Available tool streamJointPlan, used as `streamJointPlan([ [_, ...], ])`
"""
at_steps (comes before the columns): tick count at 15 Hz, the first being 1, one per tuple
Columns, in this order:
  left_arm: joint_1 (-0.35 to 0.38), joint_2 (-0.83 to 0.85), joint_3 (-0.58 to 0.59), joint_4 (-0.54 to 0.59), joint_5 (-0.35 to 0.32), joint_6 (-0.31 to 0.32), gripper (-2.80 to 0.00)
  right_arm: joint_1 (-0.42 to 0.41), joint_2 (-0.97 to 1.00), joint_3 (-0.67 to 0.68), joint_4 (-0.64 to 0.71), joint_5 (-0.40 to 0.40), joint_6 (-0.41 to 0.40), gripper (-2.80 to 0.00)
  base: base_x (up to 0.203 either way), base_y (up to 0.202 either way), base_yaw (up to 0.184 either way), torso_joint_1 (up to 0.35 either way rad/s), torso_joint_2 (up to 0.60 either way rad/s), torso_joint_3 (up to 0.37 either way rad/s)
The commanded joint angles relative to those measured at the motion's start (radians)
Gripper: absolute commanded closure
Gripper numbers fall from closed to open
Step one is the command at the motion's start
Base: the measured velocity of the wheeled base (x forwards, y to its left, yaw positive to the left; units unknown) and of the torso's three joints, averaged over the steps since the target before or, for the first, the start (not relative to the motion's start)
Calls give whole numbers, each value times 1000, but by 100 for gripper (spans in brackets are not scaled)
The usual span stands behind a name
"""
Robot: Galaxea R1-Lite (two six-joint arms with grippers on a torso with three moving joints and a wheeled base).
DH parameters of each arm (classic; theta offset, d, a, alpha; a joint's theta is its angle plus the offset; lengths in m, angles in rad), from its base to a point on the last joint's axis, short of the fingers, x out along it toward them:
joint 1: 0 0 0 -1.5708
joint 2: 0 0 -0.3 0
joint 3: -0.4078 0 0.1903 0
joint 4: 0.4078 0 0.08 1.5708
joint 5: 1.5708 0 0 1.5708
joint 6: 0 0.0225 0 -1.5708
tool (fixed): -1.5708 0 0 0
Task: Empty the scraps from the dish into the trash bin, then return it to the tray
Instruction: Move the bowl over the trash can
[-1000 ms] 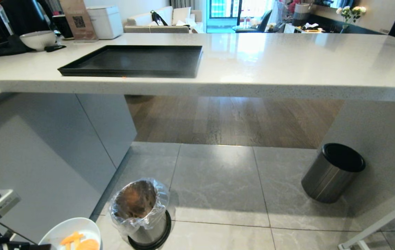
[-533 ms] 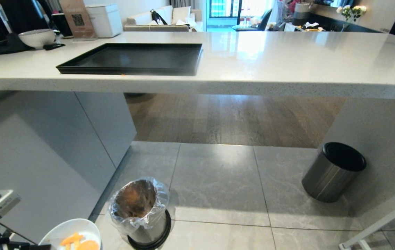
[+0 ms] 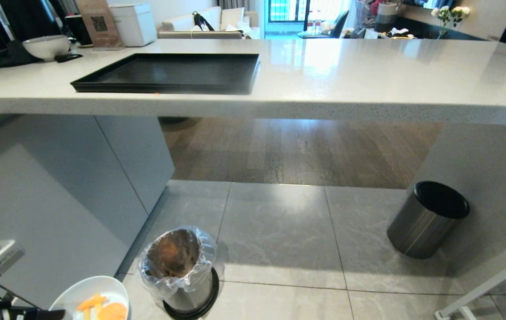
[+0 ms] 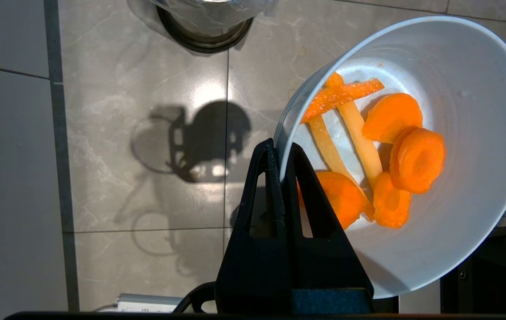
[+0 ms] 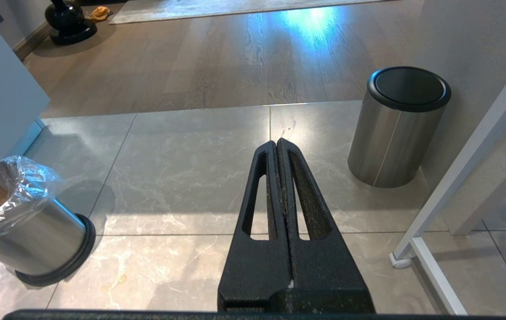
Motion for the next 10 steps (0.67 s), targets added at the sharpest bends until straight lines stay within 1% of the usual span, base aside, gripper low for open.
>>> streamJointPlan([
  [1, 3, 0, -2, 3, -2, 0, 0, 0, 0, 0, -1, 0, 0, 0, 0, 0, 0, 0, 0, 0],
  [10, -1, 15, -4, 2, -4, 5, 0, 0, 0, 0, -1, 0, 0, 0, 0, 0, 0, 0, 0, 0],
])
